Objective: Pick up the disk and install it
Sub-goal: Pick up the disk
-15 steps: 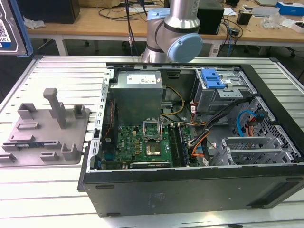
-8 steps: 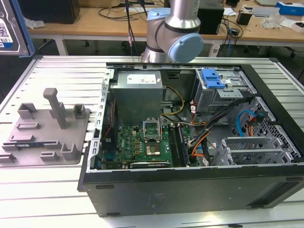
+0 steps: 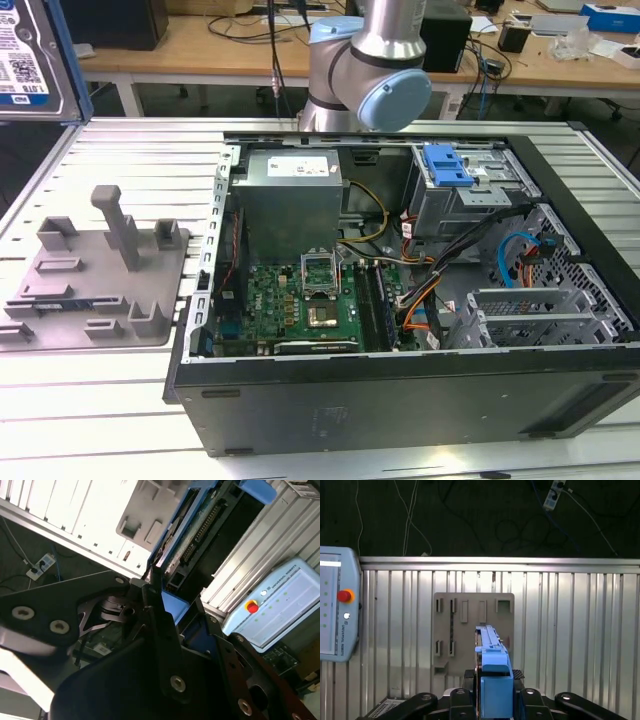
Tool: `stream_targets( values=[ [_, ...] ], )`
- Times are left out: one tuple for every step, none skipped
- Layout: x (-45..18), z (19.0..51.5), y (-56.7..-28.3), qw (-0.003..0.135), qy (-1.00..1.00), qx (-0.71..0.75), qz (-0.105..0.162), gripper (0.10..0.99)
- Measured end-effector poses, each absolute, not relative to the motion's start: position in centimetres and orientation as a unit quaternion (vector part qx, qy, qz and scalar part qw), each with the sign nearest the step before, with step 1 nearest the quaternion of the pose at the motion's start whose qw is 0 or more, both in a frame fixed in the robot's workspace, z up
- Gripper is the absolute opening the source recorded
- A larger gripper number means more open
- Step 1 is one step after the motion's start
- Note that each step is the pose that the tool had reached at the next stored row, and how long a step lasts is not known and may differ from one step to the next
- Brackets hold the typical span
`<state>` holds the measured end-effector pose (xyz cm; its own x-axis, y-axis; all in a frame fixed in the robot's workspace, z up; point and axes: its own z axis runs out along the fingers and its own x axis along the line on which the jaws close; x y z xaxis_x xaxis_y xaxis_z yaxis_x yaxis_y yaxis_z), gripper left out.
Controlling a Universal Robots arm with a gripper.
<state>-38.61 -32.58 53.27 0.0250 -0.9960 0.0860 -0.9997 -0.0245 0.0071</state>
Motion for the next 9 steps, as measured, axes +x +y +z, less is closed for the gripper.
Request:
stream_targets(
  values=[
    [-38.3,53.3,-32.7,0.033,-0.698,0.715,0.028,0.369],
    [-37.9,53.3,-32.9,0.033,-0.698,0.715,0.028,0.369],
    [-37.6,53.3,-33.0,0.033,-0.698,0.715,0.028,0.369],
    [-37.2,53.3,-33.2,0.033,-0.698,0.715,0.028,0.369],
    [-36.7,53.3,-33.4,0.033,-0.698,0.715,0.028,0.369],
    [-36.1,53.3,-33.6,0.033,-0.698,0.715,0.028,0.369],
    [-35.7,53.3,-33.8,0.033,-0.698,0.715,0.028,0.369],
    [-35.1,53.3,-34.0,0.033,-0.698,0.715,0.028,0.369],
    [-34.8,53.3,-34.2,0.033,-0.698,0.715,0.028,0.369]
  ],
)
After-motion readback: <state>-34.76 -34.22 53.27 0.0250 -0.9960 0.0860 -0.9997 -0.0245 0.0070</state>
